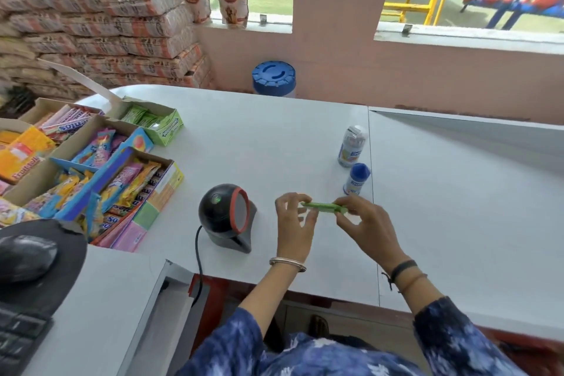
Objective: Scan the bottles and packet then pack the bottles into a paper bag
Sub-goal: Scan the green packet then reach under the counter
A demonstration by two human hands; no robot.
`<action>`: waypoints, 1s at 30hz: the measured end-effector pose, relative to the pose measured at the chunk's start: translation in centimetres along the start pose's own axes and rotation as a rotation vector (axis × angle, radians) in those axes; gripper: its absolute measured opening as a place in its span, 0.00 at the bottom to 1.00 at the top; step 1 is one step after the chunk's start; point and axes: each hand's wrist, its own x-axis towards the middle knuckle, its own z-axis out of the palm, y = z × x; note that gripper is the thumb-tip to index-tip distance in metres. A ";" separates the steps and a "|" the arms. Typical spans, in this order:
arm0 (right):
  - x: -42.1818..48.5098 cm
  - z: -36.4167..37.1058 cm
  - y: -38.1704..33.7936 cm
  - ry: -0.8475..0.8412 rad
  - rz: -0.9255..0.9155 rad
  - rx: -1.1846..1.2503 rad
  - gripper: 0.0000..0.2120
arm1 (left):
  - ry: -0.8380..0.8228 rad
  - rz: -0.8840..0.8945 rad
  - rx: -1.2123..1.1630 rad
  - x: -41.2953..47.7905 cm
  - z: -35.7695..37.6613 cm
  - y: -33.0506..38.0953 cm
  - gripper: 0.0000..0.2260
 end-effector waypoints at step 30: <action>-15.7 9.8 -14.5 -0.109 -0.280 0.046 0.11 | 0.208 0.139 0.436 -23.6 -15.3 -5.7 0.11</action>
